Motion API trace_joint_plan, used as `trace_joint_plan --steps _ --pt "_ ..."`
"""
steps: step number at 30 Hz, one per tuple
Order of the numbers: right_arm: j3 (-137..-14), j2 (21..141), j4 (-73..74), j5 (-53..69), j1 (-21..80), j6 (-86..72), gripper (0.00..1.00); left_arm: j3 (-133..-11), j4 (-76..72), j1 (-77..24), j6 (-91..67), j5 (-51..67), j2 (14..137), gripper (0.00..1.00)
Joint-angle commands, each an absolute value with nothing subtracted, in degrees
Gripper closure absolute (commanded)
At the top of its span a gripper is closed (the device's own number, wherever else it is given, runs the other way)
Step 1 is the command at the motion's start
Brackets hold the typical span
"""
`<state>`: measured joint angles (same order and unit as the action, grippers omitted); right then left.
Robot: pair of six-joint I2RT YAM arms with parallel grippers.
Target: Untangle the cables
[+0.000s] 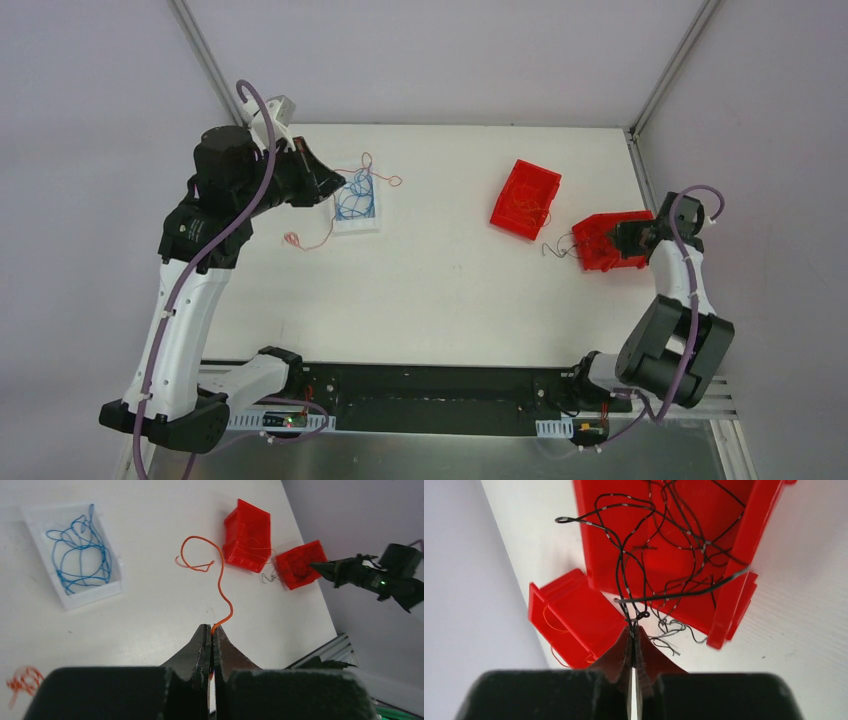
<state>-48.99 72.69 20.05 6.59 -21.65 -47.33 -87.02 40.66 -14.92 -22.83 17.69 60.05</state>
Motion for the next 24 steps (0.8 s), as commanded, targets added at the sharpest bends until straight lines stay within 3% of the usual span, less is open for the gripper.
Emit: trace_joint_plan --steps 1,6,8,12,19,24 --pt "-53.8 79.3 18.6 17.3 -26.4 -55.8 1.00 -88.7 34.2 -15.3 -28.3 27.9 60.2 1.00" --pt "-53.3 83.3 13.3 13.8 -27.9 -57.8 1.00 -88.8 31.2 -18.4 -30.7 29.7 63.0 1.00" --pt "-55.0 84.4 13.4 13.5 -27.9 -56.2 0.86 -89.8 30.5 -21.2 -31.3 29.6 65.1 1.00" --pt "-55.7 81.1 14.7 11.3 -27.5 -54.2 0.44 -93.3 29.1 -29.1 -31.0 27.3 70.0 1.00" --pt "-53.9 72.4 17.1 12.3 -24.8 -51.7 0.17 -98.3 25.4 -33.3 -34.3 28.4 78.5 1.00" --pt "-50.2 64.1 15.3 15.4 -22.5 -47.1 0.11 -102.5 24.6 -34.0 -35.6 30.4 83.2 1.00"
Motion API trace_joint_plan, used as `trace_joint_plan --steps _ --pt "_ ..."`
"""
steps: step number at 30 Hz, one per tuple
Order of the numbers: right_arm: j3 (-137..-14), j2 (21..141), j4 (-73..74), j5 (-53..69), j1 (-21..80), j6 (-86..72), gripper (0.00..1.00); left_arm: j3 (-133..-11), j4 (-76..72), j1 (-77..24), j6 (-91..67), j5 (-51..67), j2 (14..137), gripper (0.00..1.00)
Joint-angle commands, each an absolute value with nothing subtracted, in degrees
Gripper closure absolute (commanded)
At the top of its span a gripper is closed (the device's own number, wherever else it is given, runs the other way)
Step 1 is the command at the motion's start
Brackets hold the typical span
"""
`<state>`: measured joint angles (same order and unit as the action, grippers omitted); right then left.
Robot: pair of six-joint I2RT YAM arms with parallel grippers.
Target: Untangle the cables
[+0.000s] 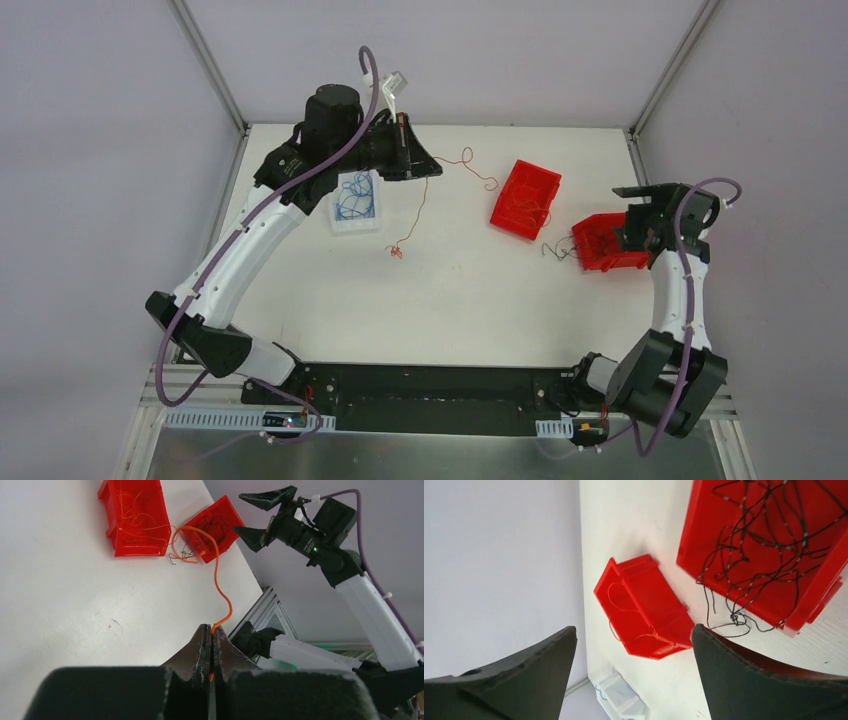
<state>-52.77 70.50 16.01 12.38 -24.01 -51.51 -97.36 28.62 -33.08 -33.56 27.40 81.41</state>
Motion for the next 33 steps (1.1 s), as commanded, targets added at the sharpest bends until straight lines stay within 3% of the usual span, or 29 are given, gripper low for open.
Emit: trace_joint_plan --steps 1,14,23,33 --pt "-49.5 62.6 13.9 16.6 -22.0 -45.4 0.10 -103.5 24.6 -34.1 -35.7 30.8 84.0 1.00" --pt "-43.2 52.0 6.4 17.5 -16.6 -36.8 0.06 -125.3 24.3 -34.1 -38.2 39.2 100.2 1.00" --pt "-42.0 52.8 2.6 17.9 -16.6 -36.7 0.06 -145.7 21.8 -35.8 -45.5 43.2 116.5 1.00" --pt "-41.3 54.0 1.1 16.3 -16.7 -37.0 0.06 -145.5 7.8 -36.2 -54.1 43.8 124.6 1.00"
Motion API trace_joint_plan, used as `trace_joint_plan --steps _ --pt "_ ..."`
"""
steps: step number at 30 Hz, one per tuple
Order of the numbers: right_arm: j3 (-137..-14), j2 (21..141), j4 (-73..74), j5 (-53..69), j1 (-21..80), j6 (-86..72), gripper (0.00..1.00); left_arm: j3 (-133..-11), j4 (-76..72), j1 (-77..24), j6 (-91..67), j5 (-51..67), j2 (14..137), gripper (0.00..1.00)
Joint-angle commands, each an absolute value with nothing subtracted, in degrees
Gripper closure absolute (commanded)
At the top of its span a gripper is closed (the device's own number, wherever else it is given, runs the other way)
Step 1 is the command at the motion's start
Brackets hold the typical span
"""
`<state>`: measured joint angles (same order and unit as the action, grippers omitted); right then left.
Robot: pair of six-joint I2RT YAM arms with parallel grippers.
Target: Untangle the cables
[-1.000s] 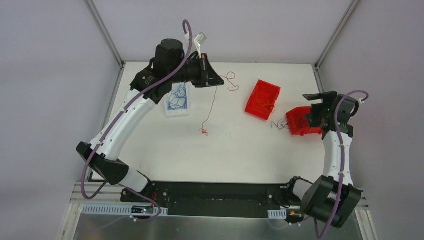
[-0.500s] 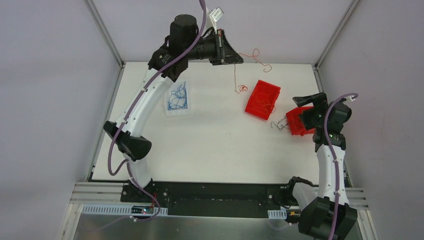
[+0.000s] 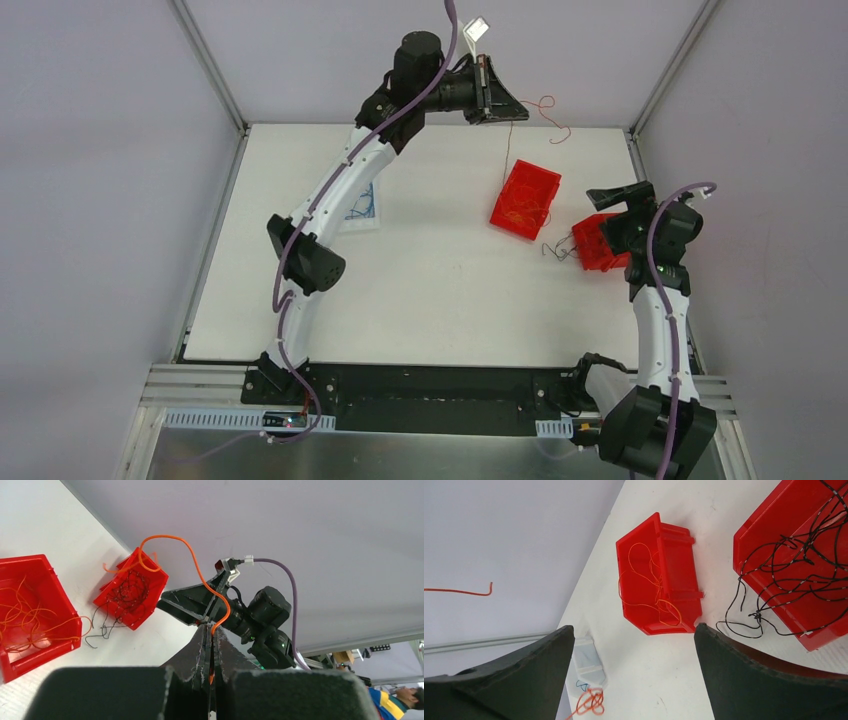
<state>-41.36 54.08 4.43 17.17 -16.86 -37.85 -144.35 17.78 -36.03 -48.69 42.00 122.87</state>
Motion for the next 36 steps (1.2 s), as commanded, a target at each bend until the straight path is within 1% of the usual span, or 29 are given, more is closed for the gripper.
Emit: trace_joint_plan --steps 1,5,8,13,16,19,26,31,36 --pt "-41.2 53.9 1.1 16.1 -16.6 -36.8 0.06 -145.5 5.8 -36.2 -55.8 44.1 125.8 1.00" --pt "-41.3 54.1 1.1 15.5 -16.7 -36.4 0.06 -145.2 -2.0 -36.3 -61.2 44.6 130.4 1.00" --pt "-41.6 55.1 1.1 15.7 -16.7 -36.6 0.06 -143.6 -2.6 -36.3 -61.1 44.0 132.6 1.00" --pt "-41.3 54.8 1.1 15.7 -16.8 -36.7 0.06 -137.1 -2.9 -36.1 -53.4 40.2 133.9 1.00" --pt "-41.4 54.4 1.1 15.6 -16.8 -36.5 0.06 -136.2 -3.3 -36.2 -47.4 38.3 137.0 1.00" --pt "-41.5 54.4 1.5 15.6 -16.7 -36.4 0.06 -135.2 -3.1 -36.2 -45.6 37.6 139.9 1.00" --pt "-41.9 55.9 2.4 16.1 -16.8 -36.0 0.07 -129.0 -0.6 -36.5 -37.5 34.4 138.4 1.00" --pt "-42.8 57.3 3.3 16.7 -16.7 -36.1 0.08 -131.5 8.6 -37.3 -30.3 30.5 139.7 1.00" --pt "-42.7 57.3 3.2 16.6 -16.8 -36.1 0.08 -133.6 9.8 -39.2 -25.2 26.1 142.8 1.00"
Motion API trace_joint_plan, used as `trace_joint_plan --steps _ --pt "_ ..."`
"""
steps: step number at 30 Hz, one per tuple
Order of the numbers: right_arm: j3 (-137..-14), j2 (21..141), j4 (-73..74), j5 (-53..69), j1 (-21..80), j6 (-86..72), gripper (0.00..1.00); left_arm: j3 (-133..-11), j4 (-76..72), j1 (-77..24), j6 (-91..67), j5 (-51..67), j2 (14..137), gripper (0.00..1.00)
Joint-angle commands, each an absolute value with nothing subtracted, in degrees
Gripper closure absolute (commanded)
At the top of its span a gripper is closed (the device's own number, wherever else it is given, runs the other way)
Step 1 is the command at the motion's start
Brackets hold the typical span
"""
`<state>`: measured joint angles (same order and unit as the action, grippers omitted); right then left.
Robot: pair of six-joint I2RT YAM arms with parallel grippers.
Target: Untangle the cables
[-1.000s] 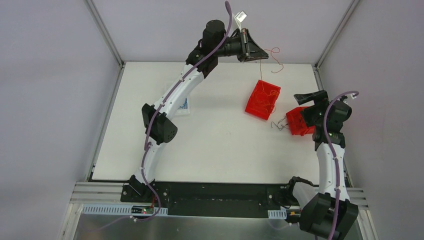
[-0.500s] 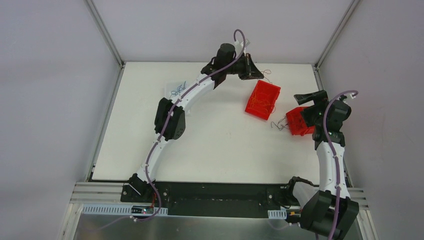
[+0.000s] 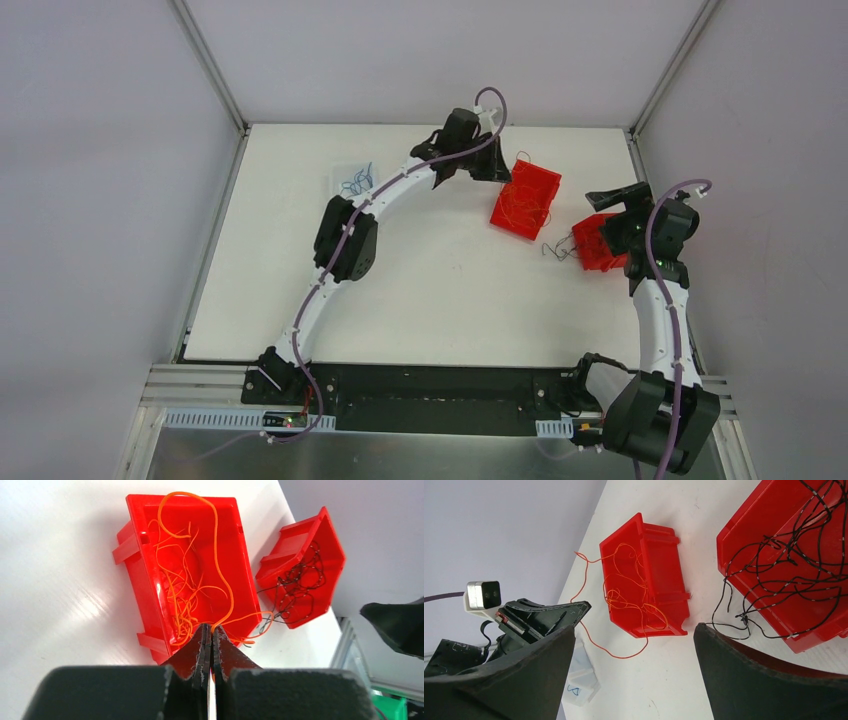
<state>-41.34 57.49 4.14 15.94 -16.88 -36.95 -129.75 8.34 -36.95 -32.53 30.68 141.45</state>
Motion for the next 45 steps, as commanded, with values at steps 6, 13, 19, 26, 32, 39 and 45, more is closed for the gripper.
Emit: trace_joint_plan --steps 6,13,19,26,32,39,45 --pt "-42.6 57.5 3.6 16.7 -16.7 -35.8 0.08 -135.8 9.8 -42.6 -17.9 21.5 145.2 1.00" --pt "-42.7 57.9 3.6 17.1 -16.7 -35.9 0.08 -138.0 10.1 -43.6 -16.3 17.4 149.8 1.00" --pt "-42.8 58.0 3.6 17.1 -16.7 -35.9 0.08 -137.8 11.5 -43.5 -16.6 17.3 151.4 1.00" --pt "-43.0 57.5 4.6 17.3 -16.6 -35.5 0.08 -131.0 14.5 -43.6 -15.5 20.3 147.3 1.00" --pt "-43.0 56.6 5.3 17.7 -16.6 -35.4 0.08 -112.3 16.4 -43.8 -13.9 16.0 134.1 1.00" --pt "-43.2 56.3 5.9 18.4 -16.5 -35.4 0.08 -98.0 16.8 -44.5 -13.0 12.3 120.9 1.00" --pt "-43.6 56.1 7.1 19.1 -16.4 -34.9 0.08 -107.2 16.8 -44.5 -11.5 12.8 125.3 1.00"
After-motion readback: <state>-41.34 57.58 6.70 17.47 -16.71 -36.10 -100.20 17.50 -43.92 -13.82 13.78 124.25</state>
